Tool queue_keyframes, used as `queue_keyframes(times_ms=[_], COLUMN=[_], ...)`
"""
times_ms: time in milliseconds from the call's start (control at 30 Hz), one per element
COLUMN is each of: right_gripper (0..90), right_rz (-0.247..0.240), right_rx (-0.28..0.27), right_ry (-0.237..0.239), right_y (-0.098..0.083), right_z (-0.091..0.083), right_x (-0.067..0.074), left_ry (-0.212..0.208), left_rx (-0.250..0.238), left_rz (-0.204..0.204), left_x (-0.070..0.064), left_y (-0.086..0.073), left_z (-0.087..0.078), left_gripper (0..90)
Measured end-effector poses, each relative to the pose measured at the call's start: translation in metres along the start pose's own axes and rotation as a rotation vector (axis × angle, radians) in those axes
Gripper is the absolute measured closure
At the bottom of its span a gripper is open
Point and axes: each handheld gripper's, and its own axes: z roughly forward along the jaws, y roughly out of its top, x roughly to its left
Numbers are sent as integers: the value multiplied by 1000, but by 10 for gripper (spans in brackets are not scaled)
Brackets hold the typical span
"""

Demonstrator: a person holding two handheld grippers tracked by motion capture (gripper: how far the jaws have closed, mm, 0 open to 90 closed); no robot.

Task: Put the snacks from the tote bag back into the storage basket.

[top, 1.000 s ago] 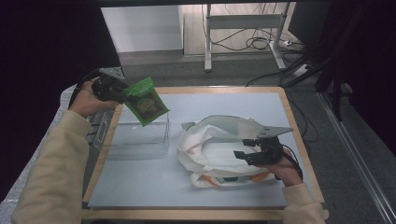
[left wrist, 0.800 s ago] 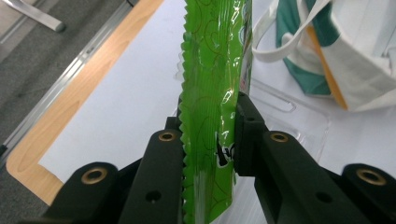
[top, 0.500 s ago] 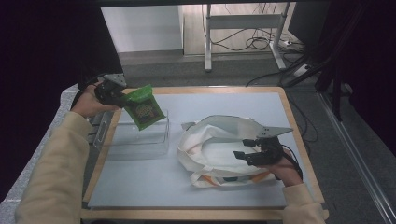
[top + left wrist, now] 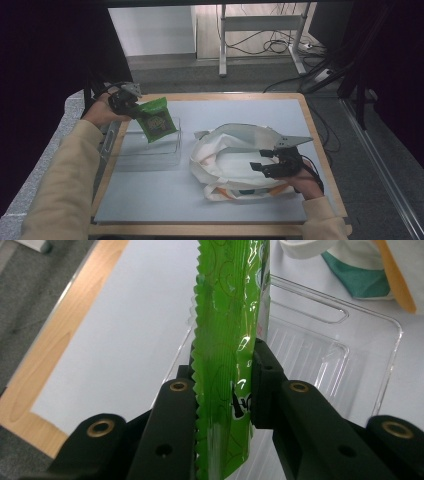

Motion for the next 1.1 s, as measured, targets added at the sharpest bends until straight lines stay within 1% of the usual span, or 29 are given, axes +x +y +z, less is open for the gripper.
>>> queue_keyframes(times_ms=[167, 300, 400, 500, 633, 833, 933, 1033, 1100], right_gripper=[347, 346, 345, 343, 342, 341, 341, 340, 340], right_rz=[1, 1, -2, -4, -2, -1, -3, -4, -3], right_rx=[0, 3, 3, 4, 8, 6, 9, 10, 9], right_ry=[0, 0, 1, 1, 0, 1, 0, -1, -1], right_y=[0, 0, 0, 0, 0, 0, 0, 0, 0], right_z=[0, 0, 1, 1, 1, 1, 1, 1, 1], right_x=[0, 0, 0, 0, 0, 0, 0, 0, 0], left_ry=[-15, -13, -1, 10, 51, 77, 84, 102, 123], left_rx=[25, 44, 51, 31, 27, 3, -6, -15, -31], left_rz=[2, 4, 2, -6, -5, 15, 22, 22, 24], left_x=[-2, -4, -4, -5, -5, -7, -8, -8, -8], left_y=[1, 2, 2, 3, 5, 8, 9, 10, 11], left_z=[14, 24, 31, 34, 37, 38, 39, 39, 37], left_gripper=[764, 760, 753, 746, 711, 640, 622, 596, 568])
